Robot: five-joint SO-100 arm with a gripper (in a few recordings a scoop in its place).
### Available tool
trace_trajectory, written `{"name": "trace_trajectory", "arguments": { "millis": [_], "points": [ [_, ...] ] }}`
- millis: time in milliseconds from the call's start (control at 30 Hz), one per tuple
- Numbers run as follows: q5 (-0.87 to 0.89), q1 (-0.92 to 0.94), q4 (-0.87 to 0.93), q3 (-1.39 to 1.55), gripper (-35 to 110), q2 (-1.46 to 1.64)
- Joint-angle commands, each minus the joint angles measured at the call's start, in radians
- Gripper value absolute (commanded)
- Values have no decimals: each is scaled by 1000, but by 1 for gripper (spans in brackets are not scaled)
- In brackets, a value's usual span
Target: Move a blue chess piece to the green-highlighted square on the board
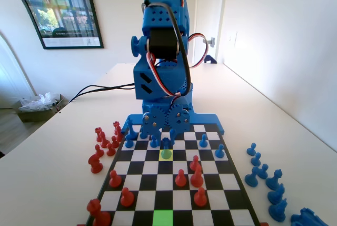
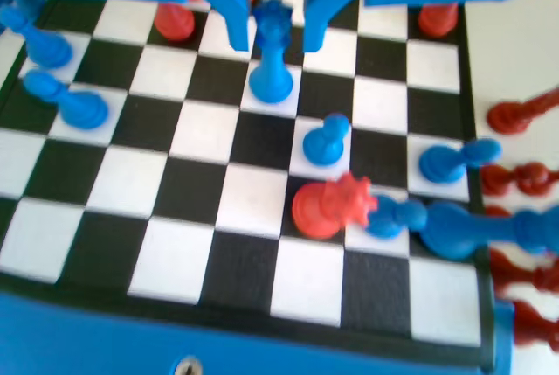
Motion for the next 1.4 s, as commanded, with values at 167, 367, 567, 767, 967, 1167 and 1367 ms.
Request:
{"name": "trace_trajectory", "arguments": {
  "millis": [167,367,567,767,967,1167,1367],
  "points": [
    [-26,17,-5,14,1,31],
    [-23,17,3,14,1,37],
    [25,9,249,-141,1,66],
    [107,-28,480,-377,1,61],
    [161,-40,577,-552,1,26],
    [207,-23,601,-730,1,-103],
    [239,-6,634,-951,1,-267]
  ]
}}
